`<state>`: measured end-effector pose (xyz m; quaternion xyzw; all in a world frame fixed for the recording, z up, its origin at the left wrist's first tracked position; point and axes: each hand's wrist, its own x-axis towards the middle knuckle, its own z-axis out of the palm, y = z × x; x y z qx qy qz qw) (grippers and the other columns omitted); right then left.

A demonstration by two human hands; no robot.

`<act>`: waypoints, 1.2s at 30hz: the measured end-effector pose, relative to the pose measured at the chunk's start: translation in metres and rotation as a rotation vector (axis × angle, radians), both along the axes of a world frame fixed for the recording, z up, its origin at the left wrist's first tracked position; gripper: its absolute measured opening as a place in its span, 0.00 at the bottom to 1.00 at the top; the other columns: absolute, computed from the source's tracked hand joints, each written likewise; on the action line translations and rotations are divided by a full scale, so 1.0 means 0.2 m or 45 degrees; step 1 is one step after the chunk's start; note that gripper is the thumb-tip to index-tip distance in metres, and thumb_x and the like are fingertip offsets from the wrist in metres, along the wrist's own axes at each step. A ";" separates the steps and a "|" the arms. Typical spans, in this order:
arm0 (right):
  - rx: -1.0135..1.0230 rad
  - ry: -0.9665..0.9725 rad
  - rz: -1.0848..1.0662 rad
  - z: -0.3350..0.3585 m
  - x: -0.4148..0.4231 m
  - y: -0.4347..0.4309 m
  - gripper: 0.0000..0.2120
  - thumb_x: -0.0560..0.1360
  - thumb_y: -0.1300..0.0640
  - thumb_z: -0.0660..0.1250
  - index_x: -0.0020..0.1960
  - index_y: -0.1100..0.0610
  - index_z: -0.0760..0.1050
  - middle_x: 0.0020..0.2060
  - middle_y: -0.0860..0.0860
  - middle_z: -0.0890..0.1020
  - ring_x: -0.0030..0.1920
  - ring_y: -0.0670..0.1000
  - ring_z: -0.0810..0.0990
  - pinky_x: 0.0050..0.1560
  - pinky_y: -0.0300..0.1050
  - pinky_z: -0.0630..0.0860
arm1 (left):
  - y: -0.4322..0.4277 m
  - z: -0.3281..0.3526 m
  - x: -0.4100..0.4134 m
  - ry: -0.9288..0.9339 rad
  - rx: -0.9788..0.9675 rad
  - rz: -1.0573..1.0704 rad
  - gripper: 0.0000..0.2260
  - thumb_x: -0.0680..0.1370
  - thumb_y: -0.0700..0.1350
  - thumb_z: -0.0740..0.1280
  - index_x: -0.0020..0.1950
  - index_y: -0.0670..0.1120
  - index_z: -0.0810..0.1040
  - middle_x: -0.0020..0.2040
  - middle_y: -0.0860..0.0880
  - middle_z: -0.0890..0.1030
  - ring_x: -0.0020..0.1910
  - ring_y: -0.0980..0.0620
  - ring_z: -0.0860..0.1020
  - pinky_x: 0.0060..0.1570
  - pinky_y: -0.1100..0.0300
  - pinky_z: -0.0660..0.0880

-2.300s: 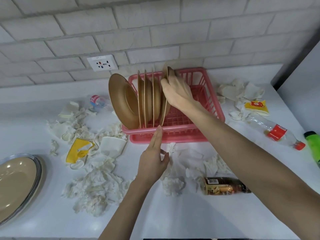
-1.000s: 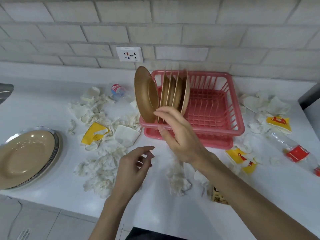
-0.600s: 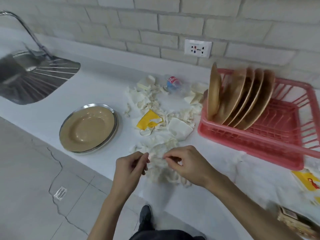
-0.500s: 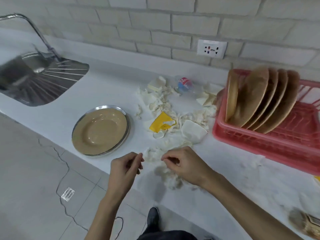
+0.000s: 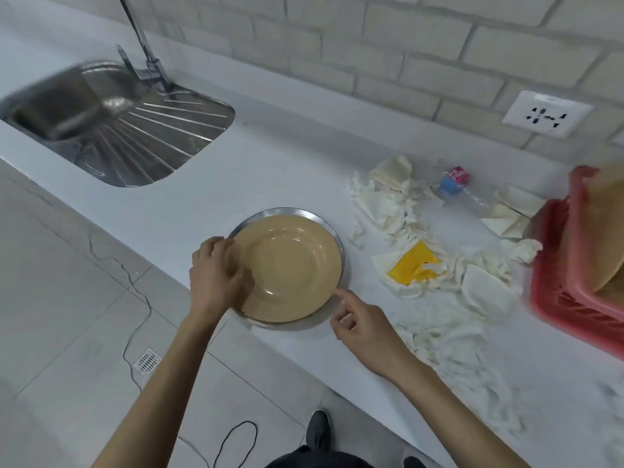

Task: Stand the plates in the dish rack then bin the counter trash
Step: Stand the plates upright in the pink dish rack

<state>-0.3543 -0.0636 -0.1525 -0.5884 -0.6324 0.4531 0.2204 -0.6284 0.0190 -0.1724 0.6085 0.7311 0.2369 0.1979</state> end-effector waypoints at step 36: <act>0.241 0.490 -1.069 0.26 0.76 -0.31 0.18 0.77 0.66 0.64 0.61 0.47 0.76 0.51 0.45 0.84 0.52 0.46 0.82 0.51 0.41 0.78 | -0.23 0.24 1.00 -1.078 -0.103 -0.461 0.22 0.71 0.43 0.72 0.64 0.56 0.77 0.50 0.50 0.86 0.43 0.51 0.84 0.40 0.61 0.79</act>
